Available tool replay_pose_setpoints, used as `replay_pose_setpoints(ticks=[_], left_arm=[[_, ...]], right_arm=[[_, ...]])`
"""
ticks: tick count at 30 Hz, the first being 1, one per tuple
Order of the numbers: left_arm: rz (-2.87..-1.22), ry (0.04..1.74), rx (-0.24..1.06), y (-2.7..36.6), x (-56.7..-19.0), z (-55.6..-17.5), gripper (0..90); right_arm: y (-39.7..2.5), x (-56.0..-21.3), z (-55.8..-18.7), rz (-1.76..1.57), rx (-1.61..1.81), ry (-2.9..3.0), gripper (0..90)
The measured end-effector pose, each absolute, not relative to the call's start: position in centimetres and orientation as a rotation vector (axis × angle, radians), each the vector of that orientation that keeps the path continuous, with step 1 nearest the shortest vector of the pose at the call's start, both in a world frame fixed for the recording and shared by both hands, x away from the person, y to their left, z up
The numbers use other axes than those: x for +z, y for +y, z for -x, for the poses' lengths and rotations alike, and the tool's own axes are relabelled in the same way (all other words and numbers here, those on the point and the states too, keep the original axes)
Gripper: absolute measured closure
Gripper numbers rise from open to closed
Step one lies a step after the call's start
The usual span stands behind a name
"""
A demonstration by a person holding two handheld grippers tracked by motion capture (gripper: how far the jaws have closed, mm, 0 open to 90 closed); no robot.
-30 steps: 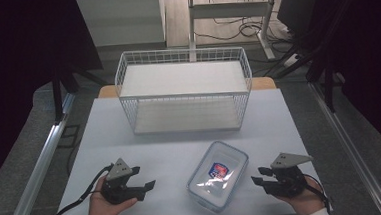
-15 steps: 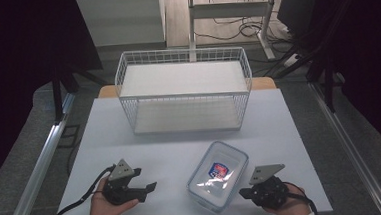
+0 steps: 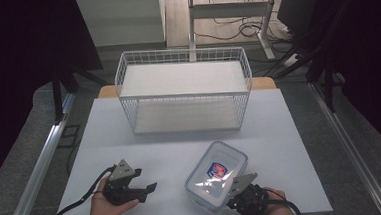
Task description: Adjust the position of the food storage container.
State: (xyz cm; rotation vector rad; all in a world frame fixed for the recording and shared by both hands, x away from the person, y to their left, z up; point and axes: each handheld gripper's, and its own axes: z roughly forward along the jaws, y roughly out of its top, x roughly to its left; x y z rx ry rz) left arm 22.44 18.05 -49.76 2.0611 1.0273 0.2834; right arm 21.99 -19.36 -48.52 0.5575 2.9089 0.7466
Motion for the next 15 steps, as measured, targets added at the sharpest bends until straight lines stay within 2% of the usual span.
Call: replay_pose_setpoints(ticks=[8,15], left_arm=[[-2.061,1.032,0.279,18.0,-49.8,-22.4,25.4],[-2.06,1.036,0.282,18.1,-49.7,-22.4,25.3]], right_arm=[[-17.3,-49.0,-21.7,-0.564,0.772,2.908,88.8],[-13.8,-50.1,-21.1,-0.598,0.803,2.875,88.8]])
